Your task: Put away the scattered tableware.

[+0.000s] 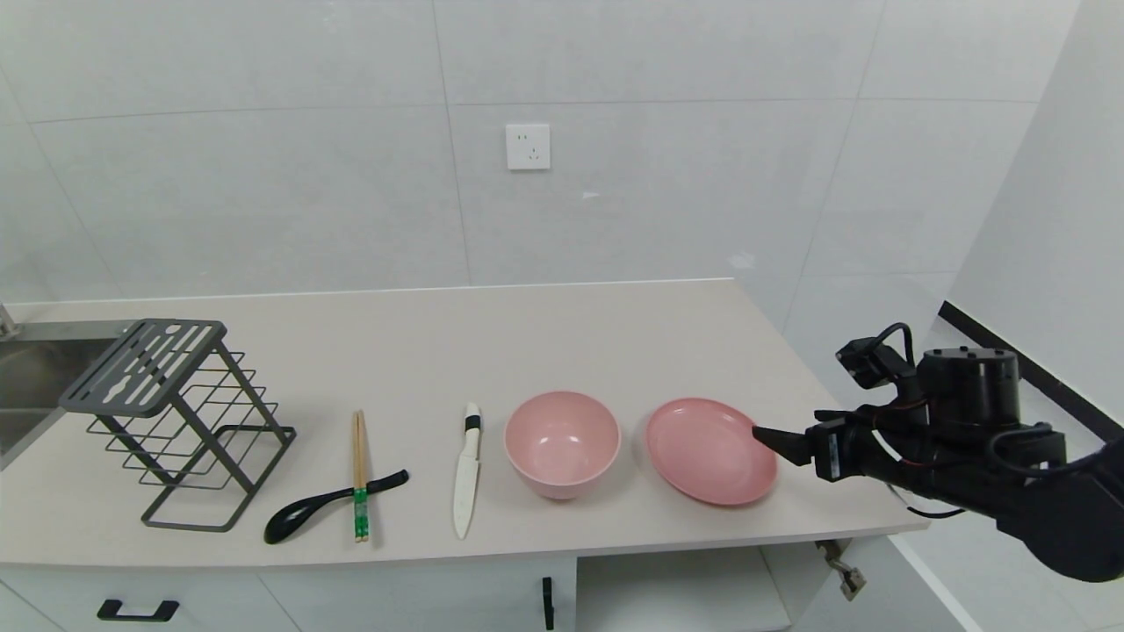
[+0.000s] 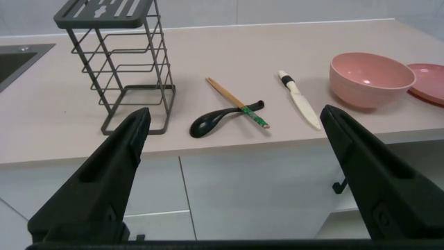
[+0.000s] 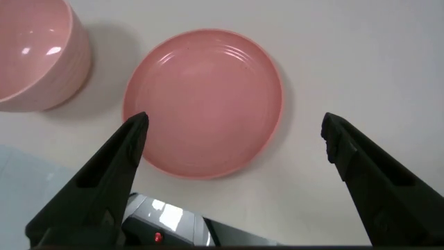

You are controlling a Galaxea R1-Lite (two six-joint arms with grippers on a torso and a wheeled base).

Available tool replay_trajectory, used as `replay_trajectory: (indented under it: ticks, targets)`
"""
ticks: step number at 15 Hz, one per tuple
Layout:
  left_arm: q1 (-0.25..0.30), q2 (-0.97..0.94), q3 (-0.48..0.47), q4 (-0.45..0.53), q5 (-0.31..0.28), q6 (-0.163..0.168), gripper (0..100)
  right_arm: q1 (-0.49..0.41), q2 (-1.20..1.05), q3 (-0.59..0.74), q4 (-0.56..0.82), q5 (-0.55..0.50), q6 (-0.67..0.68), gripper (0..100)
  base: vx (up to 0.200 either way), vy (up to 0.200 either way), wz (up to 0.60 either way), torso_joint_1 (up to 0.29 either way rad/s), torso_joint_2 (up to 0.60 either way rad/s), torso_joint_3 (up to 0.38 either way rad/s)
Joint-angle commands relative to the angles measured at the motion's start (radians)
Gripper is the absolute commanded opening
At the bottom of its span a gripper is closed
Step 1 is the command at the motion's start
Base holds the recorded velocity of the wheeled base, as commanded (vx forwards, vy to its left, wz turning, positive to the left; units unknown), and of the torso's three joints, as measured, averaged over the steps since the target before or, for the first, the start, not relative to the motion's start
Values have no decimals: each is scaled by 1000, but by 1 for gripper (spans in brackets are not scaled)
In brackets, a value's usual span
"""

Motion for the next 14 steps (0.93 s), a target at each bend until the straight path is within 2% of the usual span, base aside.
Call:
replay_trajectory:
  ticks: [1,5,14]
  targets:
    - [0,1,0,0,0,0,100,1,96,-10,-31,-1,0,100,0,0,0,0,0,0]
    - [0,1,0,0,0,0,100,15,203,-16,-135,-37,3,100,0,0,0,0,0,0]
    - [0,1,0,1,2,1,100,29,321,-108,-141,-82,14,100,0,0,0,0,0,0]
